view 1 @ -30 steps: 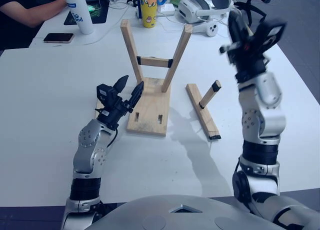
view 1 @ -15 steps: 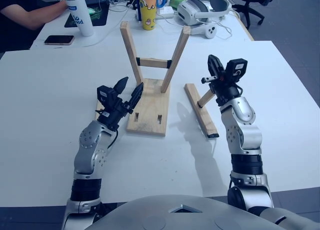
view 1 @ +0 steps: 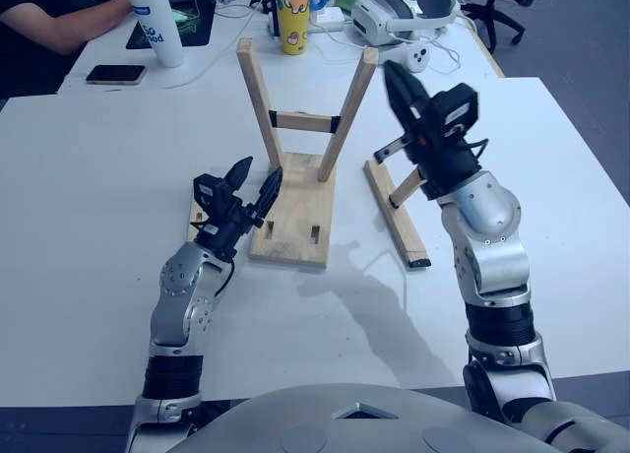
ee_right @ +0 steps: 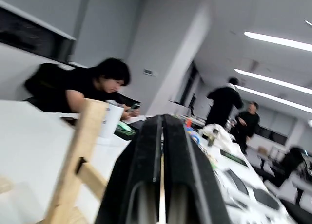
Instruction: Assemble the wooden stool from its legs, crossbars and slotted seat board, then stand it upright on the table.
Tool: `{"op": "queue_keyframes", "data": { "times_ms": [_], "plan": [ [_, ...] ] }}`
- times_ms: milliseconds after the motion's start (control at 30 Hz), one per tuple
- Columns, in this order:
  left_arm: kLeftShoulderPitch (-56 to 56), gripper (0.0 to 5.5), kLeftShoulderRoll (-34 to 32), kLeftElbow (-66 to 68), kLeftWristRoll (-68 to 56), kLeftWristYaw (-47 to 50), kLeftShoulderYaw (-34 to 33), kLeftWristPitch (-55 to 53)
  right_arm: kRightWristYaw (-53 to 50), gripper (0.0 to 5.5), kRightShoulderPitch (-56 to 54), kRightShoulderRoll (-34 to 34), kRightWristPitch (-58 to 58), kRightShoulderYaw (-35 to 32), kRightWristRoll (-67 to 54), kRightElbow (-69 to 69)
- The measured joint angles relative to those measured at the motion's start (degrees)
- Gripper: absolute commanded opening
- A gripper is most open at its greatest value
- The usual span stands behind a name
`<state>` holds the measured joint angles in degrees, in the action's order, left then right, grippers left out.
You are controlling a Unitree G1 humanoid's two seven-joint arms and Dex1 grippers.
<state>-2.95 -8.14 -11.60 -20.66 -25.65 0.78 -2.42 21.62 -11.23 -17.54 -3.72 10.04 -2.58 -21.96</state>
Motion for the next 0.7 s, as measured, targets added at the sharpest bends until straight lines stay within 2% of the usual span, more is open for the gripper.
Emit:
{"op": "queue_keyframes", "data": {
  "times_ms": [100,167,233,333,600,700],
  "plan": [
    [-0.9,3.09,0.0,0.0,0.1,0.1,0.0,0.2,4.0,0.04,12.3,-3.6,-1.4,2.4,-0.2,0.4],
    [-1.4,3.09,0.0,0.0,0.0,0.2,-0.1,0.3,4.7,0.04,18.7,-5.4,-2.3,1.7,-0.3,1.4],
    [-2.0,3.09,0.1,0.0,0.1,0.2,-0.1,0.6,4.3,0.26,21.8,-5.9,-2.2,0.1,-0.3,2.1],
    [-3.3,3.09,0.8,0.0,0.3,0.2,0.5,1.2,2.6,0.73,22.5,-5.6,-2.9,-2.3,-0.5,2.5],
    [-3.1,3.09,1.3,1.3,1.4,0.6,1.6,1.9,-0.3,1.93,20.8,-3.9,-16.9,-5.7,-2.3,3.8],
    [-2.5,3.55,1.2,1.7,2.2,0.9,1.8,1.9,-1.3,2.41,19.7,-4.0,-19.2,-7.0,-2.2,3.9]
  ]
}}
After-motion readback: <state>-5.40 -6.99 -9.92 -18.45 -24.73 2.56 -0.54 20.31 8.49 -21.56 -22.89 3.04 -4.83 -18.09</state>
